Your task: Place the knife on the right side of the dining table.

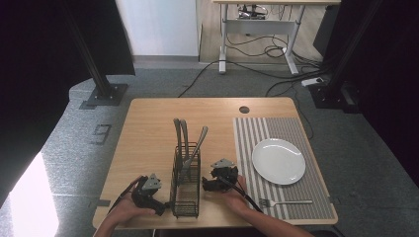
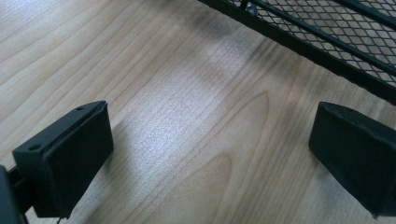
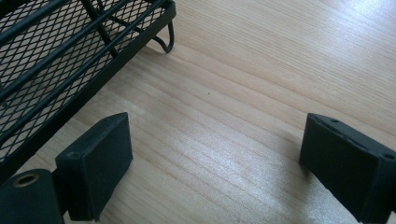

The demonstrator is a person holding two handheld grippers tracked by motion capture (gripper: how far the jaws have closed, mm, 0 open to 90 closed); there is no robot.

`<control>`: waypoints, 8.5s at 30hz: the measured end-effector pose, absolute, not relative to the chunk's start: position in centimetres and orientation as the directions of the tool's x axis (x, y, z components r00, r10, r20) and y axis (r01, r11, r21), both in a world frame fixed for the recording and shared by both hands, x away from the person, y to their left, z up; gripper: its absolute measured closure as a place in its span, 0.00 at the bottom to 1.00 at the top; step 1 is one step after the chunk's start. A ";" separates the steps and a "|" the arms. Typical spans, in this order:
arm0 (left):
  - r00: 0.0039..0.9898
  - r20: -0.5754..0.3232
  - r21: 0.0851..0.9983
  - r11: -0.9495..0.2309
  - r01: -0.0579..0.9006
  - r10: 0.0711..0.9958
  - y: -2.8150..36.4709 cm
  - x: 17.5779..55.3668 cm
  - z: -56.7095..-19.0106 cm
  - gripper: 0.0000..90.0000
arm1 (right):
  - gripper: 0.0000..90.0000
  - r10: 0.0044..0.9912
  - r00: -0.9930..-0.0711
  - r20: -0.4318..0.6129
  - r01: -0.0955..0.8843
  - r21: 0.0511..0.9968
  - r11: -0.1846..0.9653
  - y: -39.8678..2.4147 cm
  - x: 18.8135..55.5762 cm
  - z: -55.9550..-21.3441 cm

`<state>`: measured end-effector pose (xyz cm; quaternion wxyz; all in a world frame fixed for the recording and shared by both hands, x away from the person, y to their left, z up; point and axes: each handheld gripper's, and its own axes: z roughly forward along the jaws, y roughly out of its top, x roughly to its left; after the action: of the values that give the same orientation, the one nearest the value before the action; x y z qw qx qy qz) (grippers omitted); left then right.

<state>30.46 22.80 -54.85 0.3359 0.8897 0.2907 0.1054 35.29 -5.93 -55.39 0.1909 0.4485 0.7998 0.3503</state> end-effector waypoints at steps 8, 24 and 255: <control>0.809 -0.008 0.659 -0.605 0.447 0.588 22.8 30.5 -54.8 0.00 | 0.14 0.860 -0.510 0.014 0.587 0.736 0.336 -6.0 35.3 -55.3; 0.810 -0.008 0.659 -0.606 0.445 0.587 22.8 30.5 -54.8 0.00 | 0.16 0.843 -0.518 0.147 0.588 0.776 0.226 -7.7 35.1 -51.7; 0.809 -0.009 0.659 -0.605 0.447 0.588 22.8 30.4 -54.9 0.00 | 0.92 0.848 -0.340 0.407 0.321 0.898 -0.302 -25.0 50.7 -43.9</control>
<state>30.44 22.81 -54.85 0.3362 0.8896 0.2910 0.1049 50.73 -24.96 -43.91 0.2172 0.5319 0.5492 0.6068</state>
